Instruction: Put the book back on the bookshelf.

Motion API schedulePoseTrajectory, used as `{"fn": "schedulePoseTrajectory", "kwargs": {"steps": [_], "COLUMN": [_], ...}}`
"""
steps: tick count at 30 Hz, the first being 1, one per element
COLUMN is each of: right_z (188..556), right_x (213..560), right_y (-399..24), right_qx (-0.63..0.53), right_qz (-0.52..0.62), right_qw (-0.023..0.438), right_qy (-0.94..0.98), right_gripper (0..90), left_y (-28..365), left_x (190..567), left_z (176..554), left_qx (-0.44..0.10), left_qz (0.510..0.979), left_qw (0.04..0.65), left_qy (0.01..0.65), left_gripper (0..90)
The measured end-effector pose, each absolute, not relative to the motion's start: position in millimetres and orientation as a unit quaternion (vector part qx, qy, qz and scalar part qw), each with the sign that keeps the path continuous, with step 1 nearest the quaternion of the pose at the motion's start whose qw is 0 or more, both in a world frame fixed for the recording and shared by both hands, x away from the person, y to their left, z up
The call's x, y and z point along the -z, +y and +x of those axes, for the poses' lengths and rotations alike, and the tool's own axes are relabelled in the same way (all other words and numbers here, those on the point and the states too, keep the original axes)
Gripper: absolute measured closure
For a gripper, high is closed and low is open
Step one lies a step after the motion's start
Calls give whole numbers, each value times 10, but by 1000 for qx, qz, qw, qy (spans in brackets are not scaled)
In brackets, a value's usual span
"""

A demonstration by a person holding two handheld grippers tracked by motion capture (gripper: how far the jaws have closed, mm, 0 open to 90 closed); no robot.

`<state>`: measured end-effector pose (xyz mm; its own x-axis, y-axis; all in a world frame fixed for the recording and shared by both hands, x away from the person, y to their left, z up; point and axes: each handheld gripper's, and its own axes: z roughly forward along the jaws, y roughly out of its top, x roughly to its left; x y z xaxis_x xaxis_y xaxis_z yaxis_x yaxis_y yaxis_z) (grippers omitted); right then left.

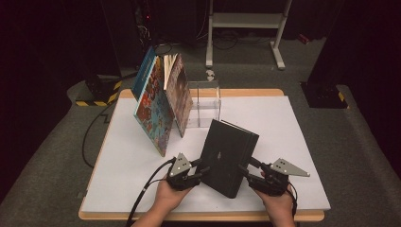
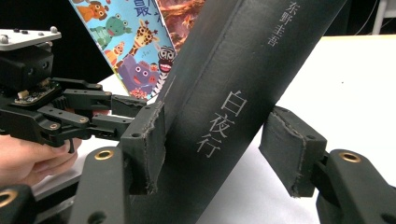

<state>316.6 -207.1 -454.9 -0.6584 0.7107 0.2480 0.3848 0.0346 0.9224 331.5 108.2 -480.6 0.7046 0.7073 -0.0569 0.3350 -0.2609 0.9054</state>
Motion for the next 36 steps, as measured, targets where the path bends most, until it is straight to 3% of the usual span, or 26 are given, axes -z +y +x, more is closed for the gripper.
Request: {"fn": "schedulePoseTrajectory", "kwargs": {"steps": [6,15,19,21,27,31,33,34,36], "right_z": [3151,3129,3126,3112,3073,3092,3098,3118,3095], "right_x": [4542,4533,4539,4530,4498,4503,4512,4521,4495], "right_y": [-2064,-2051,-2054,-2045,-2021,-2021,-2019,-2049,-2036], "right_qx": [-573,-573,-574,-572,-569,-574,-575,-590,-602], "right_qz": [378,360,351,342,328,342,347,346,326], "right_qw": [150,163,168,175,183,166,163,139,136], "right_qy": [711,718,720,724,731,725,723,716,717], "right_gripper": [406,406,405,405,396,368,370,416,424], "left_y": [1218,1113,1060,1003,1035,1062,1033,1002,1010], "left_x": [4816,4702,4644,4601,4598,4595,4603,4631,4656], "left_z": [3492,3768,3715,3605,3357,3234,3154,3097,3042], "left_qx": [-125,-51,-60,-96,-159,-179,-186,-194,-204], "left_qz": [745,734,740,749,736,733,741,748,746], "left_qw": [530,561,565,551,560,565,557,548,552], "left_qy": [386,379,359,355,346,334,324,320,311], "left_gripper": [349,250,336,297,314,381,366,365,384]}}
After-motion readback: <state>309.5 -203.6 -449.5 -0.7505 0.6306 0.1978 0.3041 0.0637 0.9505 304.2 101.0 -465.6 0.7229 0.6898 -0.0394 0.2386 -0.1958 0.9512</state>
